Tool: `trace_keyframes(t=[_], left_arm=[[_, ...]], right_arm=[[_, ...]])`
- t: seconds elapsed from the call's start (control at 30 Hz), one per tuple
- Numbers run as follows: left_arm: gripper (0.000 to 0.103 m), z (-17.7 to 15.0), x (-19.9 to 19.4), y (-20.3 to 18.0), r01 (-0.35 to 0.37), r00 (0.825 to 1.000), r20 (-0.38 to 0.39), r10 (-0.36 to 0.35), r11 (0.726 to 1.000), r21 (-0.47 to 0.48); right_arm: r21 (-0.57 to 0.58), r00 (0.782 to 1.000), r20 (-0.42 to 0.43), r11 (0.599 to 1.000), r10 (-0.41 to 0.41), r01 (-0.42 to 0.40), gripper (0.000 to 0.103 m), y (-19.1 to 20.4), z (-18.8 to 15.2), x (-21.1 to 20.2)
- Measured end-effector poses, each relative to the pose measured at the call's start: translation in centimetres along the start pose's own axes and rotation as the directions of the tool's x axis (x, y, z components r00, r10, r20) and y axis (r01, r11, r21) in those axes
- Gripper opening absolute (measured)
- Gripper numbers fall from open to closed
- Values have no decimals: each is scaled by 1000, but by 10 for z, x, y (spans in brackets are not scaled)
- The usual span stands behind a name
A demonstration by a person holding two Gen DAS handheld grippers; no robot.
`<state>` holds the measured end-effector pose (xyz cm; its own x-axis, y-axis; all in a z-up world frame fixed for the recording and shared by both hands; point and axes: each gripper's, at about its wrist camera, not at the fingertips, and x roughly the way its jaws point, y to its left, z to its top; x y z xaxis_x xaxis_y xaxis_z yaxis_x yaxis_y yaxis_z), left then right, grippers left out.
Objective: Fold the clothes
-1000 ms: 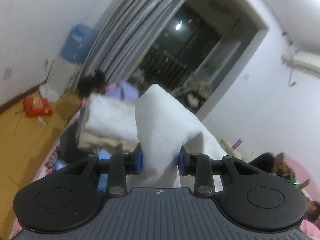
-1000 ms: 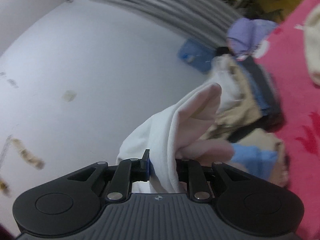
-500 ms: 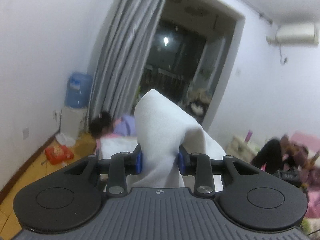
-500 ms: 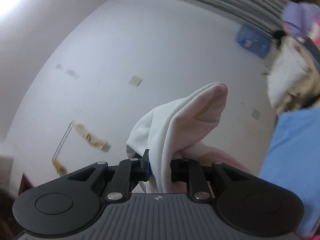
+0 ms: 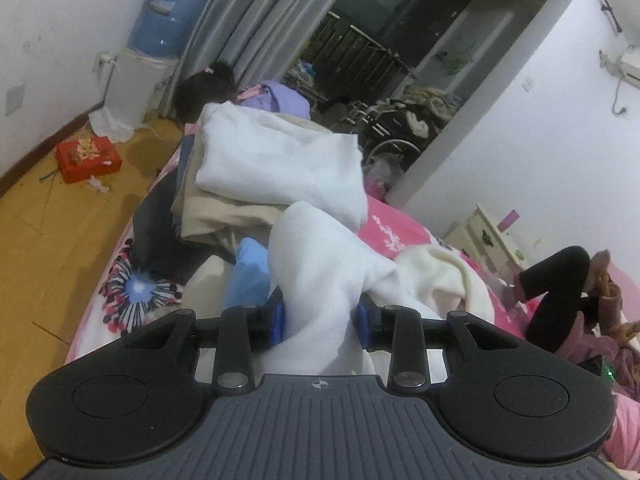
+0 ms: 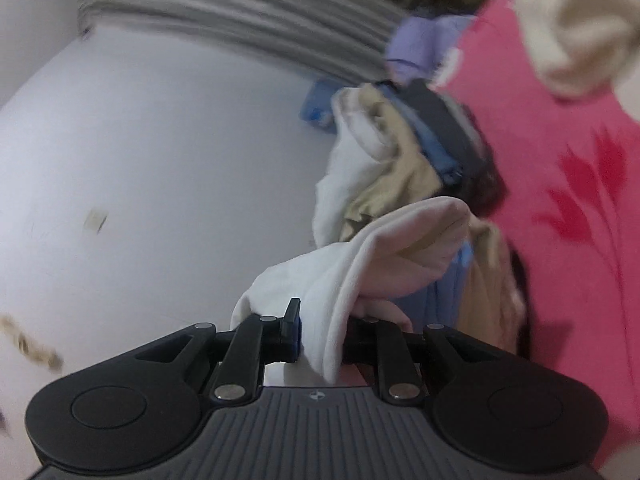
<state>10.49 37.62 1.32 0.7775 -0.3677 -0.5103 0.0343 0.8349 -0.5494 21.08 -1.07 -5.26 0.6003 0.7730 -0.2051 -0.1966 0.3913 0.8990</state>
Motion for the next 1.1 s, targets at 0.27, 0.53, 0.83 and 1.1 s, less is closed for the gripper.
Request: trace_keyframes(t=[0.27,0.53,0.83,1.1], left_arm=[[48,-7,-25,31,30,999,40,-25,992,-120],[52,-15,-81,53,-20,987,150,56,972,-233],[61,-74,-117,57,28,998,66,-10,959,-283],[66,-89,-114,51,35,999,20,-31,967,-252]], right_arm=[[-102,990,-144,995,0,-15,25,-39,10,33],[-56,970,-233,995,64,-79,41,-43,21,36],[99,960,-240,987,146,-126,51,-53,21,36],[111,965,-227,988,133,-110,52,-49,17,36]])
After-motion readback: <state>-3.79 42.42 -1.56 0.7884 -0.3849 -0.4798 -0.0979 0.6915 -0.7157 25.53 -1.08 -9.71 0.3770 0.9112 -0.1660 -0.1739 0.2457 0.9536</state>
